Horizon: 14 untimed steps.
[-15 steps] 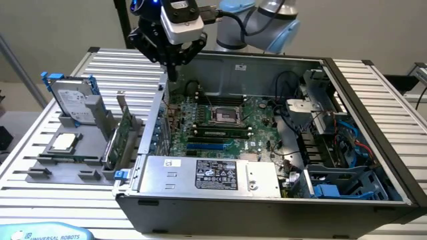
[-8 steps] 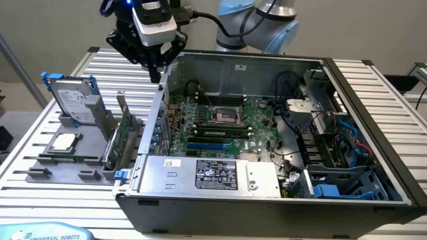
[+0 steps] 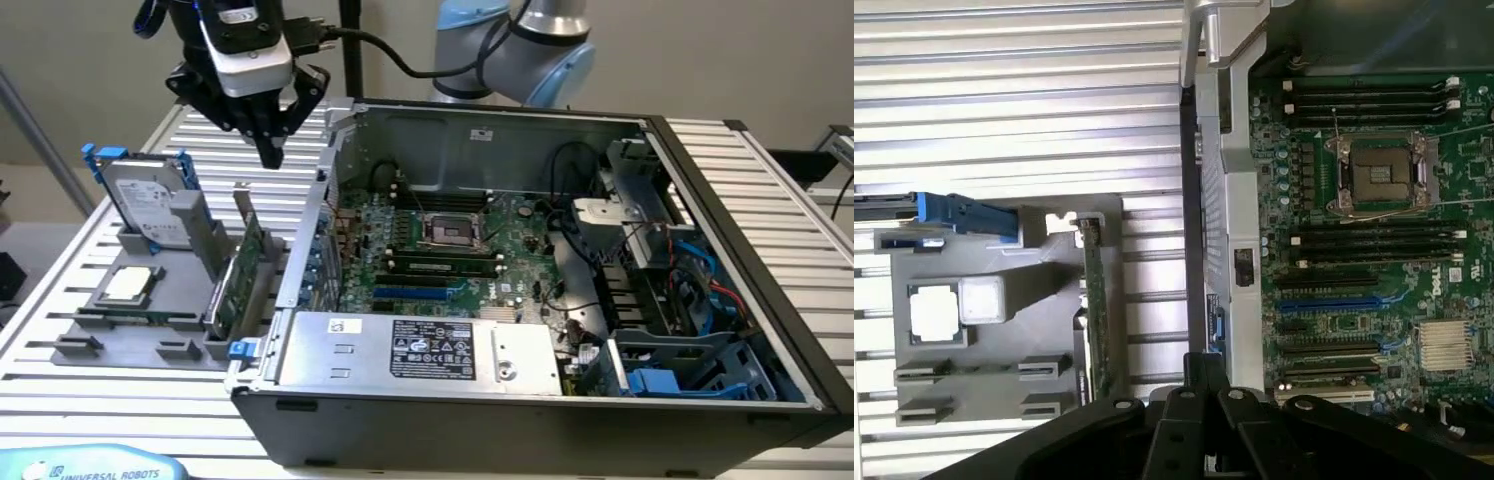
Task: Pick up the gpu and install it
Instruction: 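Reach for the gpu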
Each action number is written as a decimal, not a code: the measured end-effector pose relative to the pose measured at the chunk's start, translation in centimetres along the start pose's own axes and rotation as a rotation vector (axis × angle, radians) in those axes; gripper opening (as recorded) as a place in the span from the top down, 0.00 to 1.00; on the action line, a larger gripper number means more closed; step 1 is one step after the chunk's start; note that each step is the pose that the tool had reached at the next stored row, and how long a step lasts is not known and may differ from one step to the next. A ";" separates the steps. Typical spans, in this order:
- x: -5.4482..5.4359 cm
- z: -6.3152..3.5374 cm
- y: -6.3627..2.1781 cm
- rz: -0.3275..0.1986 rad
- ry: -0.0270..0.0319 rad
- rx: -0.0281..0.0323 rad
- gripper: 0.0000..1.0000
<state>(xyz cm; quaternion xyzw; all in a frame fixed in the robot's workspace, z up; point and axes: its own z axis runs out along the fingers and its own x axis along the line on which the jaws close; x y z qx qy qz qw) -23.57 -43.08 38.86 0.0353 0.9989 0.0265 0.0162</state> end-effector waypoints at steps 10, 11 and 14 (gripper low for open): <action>4.6 0.99 -0.46 0.000 -0.0001 0.0010 0.89; 5.0 1.09 -0.50 0.000 -0.0001 0.0012 0.89; 6.4 1.39 -0.64 0.000 0.0000 0.0016 0.89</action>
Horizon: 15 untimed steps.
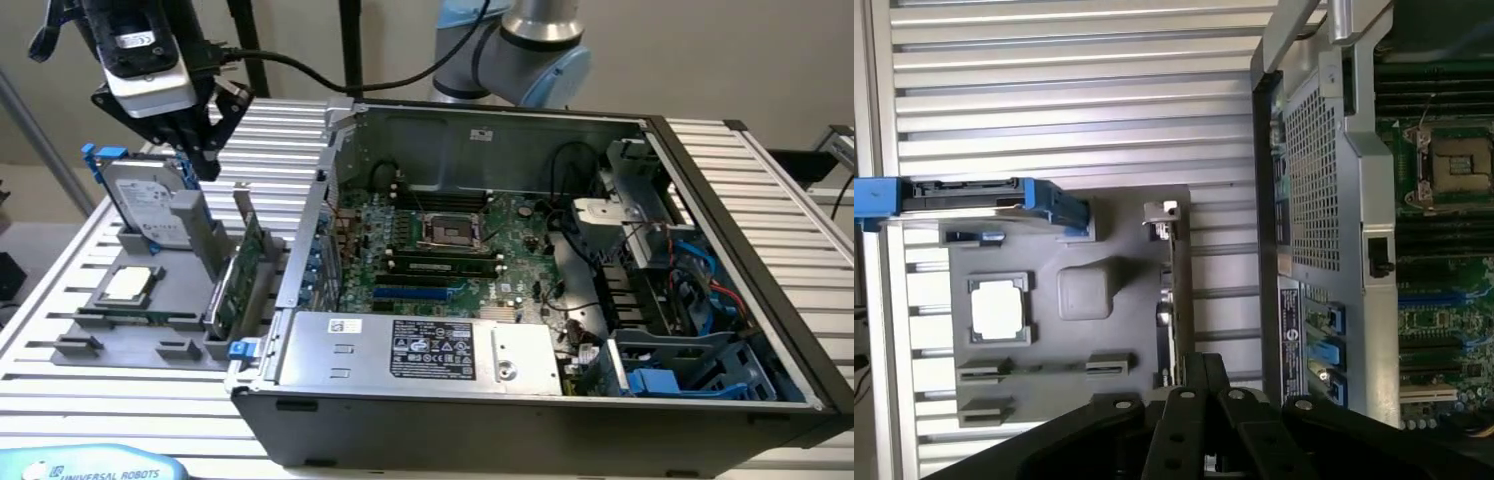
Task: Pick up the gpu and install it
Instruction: 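Reach for the gpu, then pick up the gpu and move the gpu toward the slot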
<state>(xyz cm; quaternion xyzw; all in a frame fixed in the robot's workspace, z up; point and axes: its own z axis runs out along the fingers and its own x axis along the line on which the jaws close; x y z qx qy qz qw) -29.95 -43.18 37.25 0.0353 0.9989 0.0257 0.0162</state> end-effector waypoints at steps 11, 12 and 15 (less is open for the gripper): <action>1.4 0.05 -0.16 0.000 0.0000 0.0000 0.89; 1.4 0.06 -0.16 0.000 0.0000 0.0000 0.89; 1.4 0.06 -0.16 0.000 -0.0001 0.0000 0.89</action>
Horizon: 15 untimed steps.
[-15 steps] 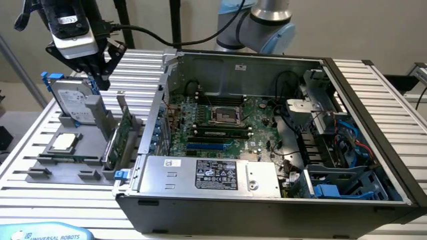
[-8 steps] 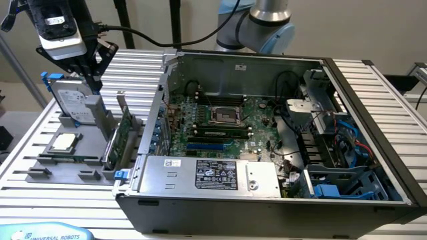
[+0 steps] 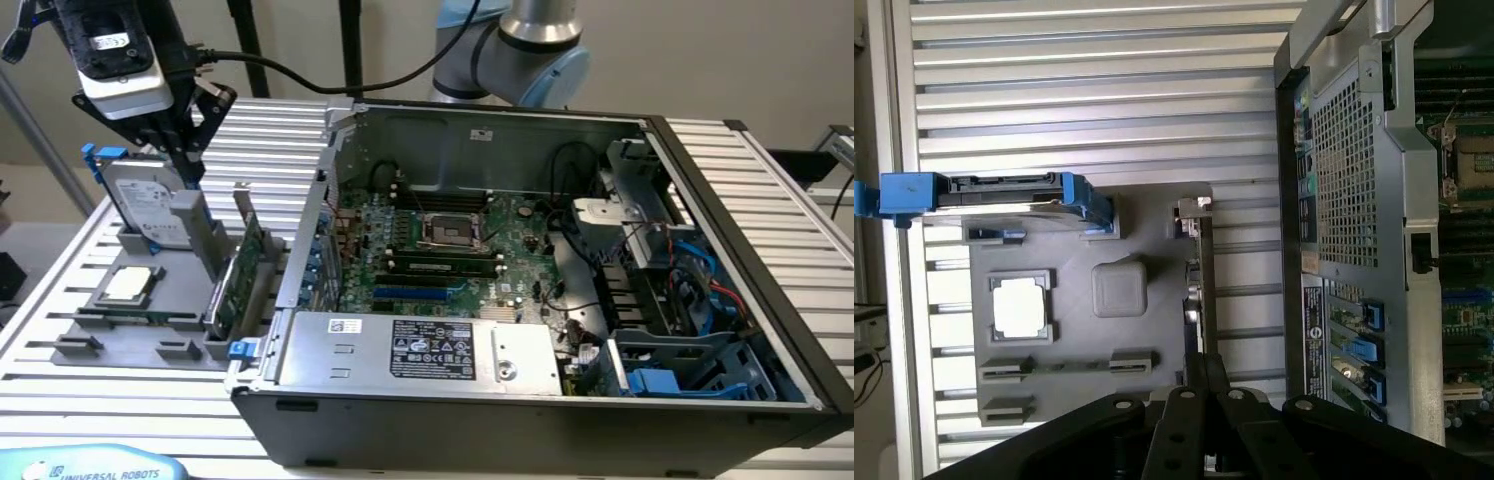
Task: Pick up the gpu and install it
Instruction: 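Pick up the gpu and move the gpu toward the slot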
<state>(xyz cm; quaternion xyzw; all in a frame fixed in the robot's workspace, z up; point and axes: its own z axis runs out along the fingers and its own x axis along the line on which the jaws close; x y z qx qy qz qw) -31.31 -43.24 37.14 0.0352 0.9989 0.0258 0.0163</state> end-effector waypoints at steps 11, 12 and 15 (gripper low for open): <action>0.0 0.00 0.00 0.000 0.0000 0.0000 0.64; 0.0 0.00 0.00 0.000 0.0000 0.0000 0.58; 0.0 0.31 -0.02 0.000 -0.0001 0.0000 0.52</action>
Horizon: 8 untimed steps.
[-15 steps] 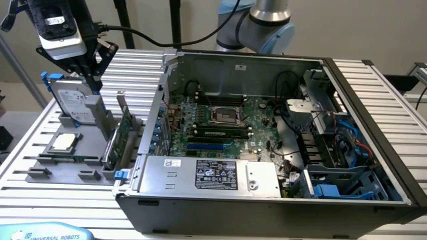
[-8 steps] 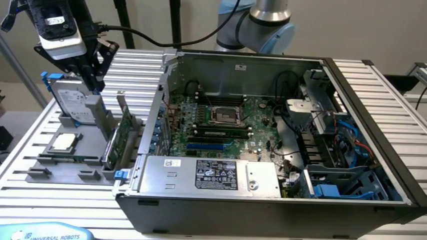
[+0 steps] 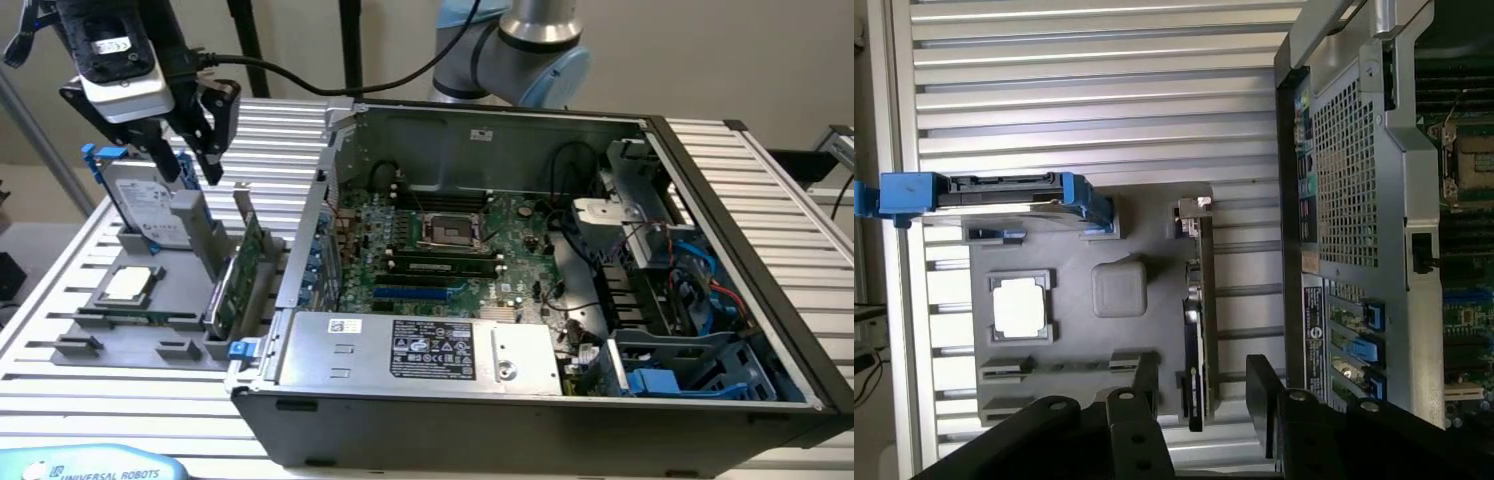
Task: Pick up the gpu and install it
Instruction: 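Pick up the gpu and move the gpu toward the slot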
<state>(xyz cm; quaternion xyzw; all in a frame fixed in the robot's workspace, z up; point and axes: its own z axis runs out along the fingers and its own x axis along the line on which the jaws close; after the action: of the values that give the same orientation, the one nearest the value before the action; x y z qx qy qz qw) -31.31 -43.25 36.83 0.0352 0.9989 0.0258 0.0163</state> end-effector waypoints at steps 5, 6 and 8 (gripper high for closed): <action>0.1 0.89 -0.06 0.000 -0.0001 0.0000 0.52; 0.1 1.09 -0.07 0.000 0.0000 0.0001 0.52; 0.1 1.45 -0.10 0.000 -0.0001 0.0000 0.52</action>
<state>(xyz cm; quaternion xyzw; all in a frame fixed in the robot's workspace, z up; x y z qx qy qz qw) -31.37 -43.27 35.38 0.0352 0.9989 0.0258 0.0163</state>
